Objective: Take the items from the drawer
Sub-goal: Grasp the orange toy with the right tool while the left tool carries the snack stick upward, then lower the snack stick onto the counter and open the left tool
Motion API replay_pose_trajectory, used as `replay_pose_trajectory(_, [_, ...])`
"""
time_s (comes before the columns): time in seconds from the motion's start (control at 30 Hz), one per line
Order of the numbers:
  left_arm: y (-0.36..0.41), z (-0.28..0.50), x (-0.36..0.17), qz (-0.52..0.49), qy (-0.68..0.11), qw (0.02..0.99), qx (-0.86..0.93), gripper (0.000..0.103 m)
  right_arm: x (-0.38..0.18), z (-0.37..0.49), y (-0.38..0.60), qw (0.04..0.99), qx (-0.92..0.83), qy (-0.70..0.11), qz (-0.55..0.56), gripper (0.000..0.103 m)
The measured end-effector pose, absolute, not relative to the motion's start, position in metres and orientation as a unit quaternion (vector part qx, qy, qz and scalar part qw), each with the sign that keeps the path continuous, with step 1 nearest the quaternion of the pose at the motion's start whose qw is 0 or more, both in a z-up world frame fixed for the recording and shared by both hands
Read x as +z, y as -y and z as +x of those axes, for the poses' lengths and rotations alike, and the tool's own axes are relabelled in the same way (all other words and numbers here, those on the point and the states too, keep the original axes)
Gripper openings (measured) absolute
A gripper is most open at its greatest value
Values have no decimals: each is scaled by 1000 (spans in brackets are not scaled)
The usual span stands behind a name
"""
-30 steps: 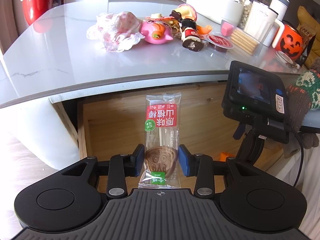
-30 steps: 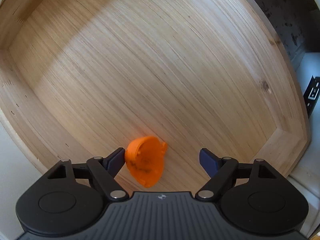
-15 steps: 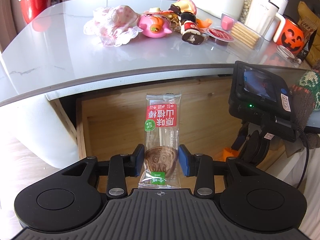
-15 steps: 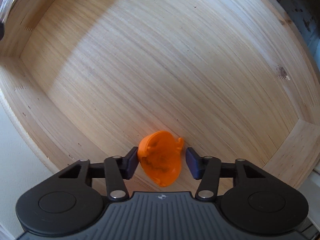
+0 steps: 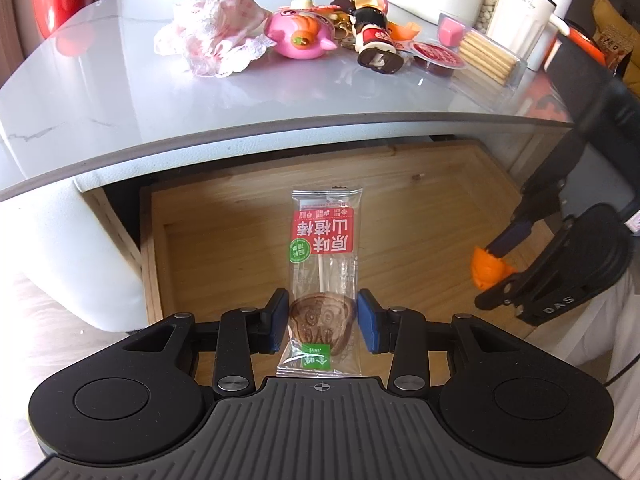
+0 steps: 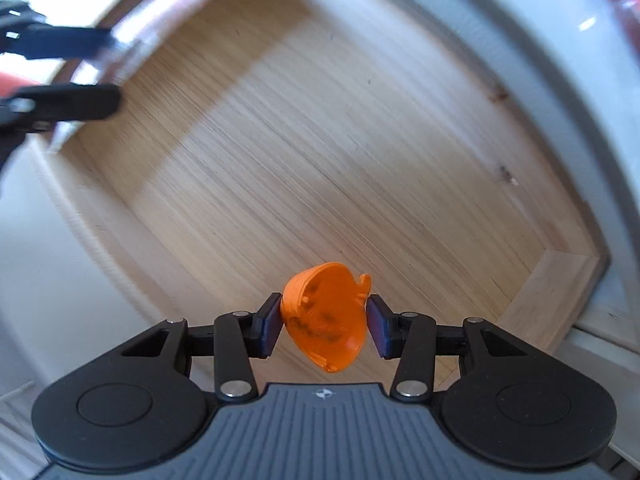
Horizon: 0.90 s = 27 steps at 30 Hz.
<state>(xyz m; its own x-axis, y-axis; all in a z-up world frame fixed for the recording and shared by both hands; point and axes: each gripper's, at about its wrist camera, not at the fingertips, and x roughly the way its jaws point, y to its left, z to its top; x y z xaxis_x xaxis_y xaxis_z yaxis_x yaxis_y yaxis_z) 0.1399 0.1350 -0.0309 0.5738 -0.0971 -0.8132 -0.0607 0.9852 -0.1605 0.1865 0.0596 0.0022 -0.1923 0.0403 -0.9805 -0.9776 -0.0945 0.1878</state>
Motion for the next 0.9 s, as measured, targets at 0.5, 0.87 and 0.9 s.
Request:
replay_pose_trajectory(0.5, [-120, 133, 35, -113, -358, 927, -29, 41, 135, 222, 57, 676, 611, -383, -155, 45])
replay_pose_trajectory(0.87, [-158, 273, 114, -82, -342, 931, 101, 41, 72, 254, 53, 683, 598, -408, -96, 45])
replay_pose_trajectory(0.9, [-167, 290, 110, -97, -363, 921, 101, 41, 72, 255, 55, 680, 602, -408, -90, 45])
